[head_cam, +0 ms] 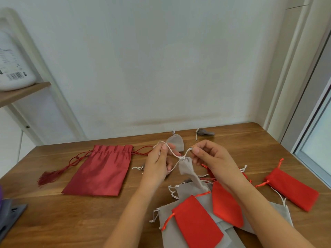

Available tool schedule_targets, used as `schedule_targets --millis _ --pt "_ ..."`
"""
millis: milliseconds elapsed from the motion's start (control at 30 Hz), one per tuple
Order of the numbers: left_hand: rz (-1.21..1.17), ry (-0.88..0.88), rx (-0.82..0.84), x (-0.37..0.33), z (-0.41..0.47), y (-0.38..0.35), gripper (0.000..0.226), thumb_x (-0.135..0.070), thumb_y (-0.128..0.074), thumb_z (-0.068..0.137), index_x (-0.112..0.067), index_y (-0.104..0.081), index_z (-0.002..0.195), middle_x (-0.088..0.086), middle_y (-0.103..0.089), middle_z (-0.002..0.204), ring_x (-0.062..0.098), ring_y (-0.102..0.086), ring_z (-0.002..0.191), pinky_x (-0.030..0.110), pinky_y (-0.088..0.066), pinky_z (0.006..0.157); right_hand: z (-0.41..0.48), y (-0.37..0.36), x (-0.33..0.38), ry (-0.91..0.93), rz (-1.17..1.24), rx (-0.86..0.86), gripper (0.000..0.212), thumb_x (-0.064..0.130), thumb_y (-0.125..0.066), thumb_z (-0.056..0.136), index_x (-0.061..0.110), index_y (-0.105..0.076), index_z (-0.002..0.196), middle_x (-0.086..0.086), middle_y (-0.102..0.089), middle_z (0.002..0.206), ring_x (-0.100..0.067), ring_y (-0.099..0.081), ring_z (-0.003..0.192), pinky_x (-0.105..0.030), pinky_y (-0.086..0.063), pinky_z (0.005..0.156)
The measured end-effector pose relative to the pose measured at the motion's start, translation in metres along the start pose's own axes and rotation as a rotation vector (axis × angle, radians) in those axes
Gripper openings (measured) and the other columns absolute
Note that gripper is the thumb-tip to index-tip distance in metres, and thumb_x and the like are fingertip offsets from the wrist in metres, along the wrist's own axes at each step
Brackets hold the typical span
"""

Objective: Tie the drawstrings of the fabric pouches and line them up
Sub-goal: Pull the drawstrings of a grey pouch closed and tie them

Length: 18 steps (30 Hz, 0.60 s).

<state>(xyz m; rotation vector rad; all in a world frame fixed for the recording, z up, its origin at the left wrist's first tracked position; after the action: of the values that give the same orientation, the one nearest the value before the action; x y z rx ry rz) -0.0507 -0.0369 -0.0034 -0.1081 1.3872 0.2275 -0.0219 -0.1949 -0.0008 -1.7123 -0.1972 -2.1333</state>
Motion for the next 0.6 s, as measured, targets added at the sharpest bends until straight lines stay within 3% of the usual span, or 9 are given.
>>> schedule_targets --millis 100,233,333,400,467,533,600 --pt "0.000 0.073 0.062 0.002 0.000 0.002 0.035 -0.027 -0.032 0.104 -0.011 -0.063 0.102 0.001 -0.072 0.083 0.007 -0.032 0.041 0.018 -0.026 0.039 0.001 0.006 -0.002 -0.047 0.085 -0.048 0.010 0.015 -0.061 0.087 0.013 -0.067 0.079 -0.007 -0.065 0.073 -0.009 -0.056 0.061 -0.018 -0.046 0.057" --pt "-0.431 0.180 0.203 -0.009 -0.007 -0.008 0.036 -0.027 -0.038 0.097 -0.005 -0.064 0.109 0.010 -0.072 0.099 0.002 -0.027 0.039 0.013 -0.018 0.036 0.002 0.008 -0.006 -0.120 0.297 -0.014 0.018 0.037 -0.078 0.072 0.021 -0.069 0.069 -0.011 -0.072 0.097 -0.013 -0.057 0.064 -0.023 -0.047 0.060" --pt "-0.611 0.227 0.256 -0.013 -0.010 -0.013 0.034 -0.029 -0.043 0.087 -0.005 -0.064 0.100 0.005 -0.068 0.074 0.000 -0.028 0.036 0.013 -0.014 0.036 0.003 0.007 -0.009 -0.132 0.321 0.038 0.036 0.049 -0.088 0.055 0.022 -0.069 0.068 -0.014 -0.069 0.103 -0.015 -0.054 0.066 -0.028 -0.044 0.062" --pt "-0.577 0.234 0.278 -0.011 -0.010 -0.013 0.027 -0.029 -0.044 0.089 -0.007 -0.060 0.089 0.000 -0.049 0.055 0.002 -0.026 0.037 0.014 -0.015 0.037 0.002 0.004 -0.010 -0.145 0.327 0.078 0.035 0.050 -0.088 0.055 0.023 -0.071 0.068 -0.019 -0.061 0.097 -0.013 -0.050 0.063 -0.026 -0.041 0.061" --pt "-0.470 0.257 0.310 -0.007 -0.010 -0.015 0.028 -0.032 -0.041 0.095 -0.012 -0.053 0.079 -0.004 -0.032 0.052 0.003 -0.022 0.041 0.014 -0.016 0.037 0.000 -0.001 -0.006 -0.160 0.402 0.120 0.028 0.045 -0.082 0.066 0.020 -0.071 0.070 -0.012 -0.062 0.079 -0.007 -0.045 0.050 -0.020 -0.039 0.053" --pt "-0.281 0.266 0.313 -0.001 -0.009 -0.015 0.033 -0.032 -0.035 0.102 -0.016 -0.046 0.076 -0.006 -0.025 0.054 0.005 -0.017 0.045 0.016 -0.014 0.039 -0.002 -0.003 -0.005 -0.198 0.468 0.103 0.025 0.034 -0.064 0.082 0.009 -0.066 0.081 -0.004 -0.056 0.059 -0.007 -0.040 0.042 -0.018 -0.034 0.046" --pt "-0.098 0.235 0.310 0.003 -0.008 -0.014 0.035 -0.031 -0.032 0.104 -0.017 -0.045 0.075 -0.007 -0.026 0.054 0.005 -0.017 0.045 0.017 -0.014 0.040 -0.002 0.000 -0.004 -0.198 0.439 0.066 0.019 0.025 -0.051 0.088 0.008 -0.052 0.078 -0.001 -0.049 0.055 -0.008 -0.036 0.041 -0.016 -0.029 0.042"
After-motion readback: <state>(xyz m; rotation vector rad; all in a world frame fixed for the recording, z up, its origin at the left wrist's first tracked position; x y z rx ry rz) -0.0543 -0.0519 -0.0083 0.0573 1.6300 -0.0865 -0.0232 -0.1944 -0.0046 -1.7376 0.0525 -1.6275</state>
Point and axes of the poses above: each hand's wrist, its own z-axis towards the middle knuckle, its own y-axis out of the back of the hand, x = y × z, the point moved 7 cm from there along z, towards the middle knuckle
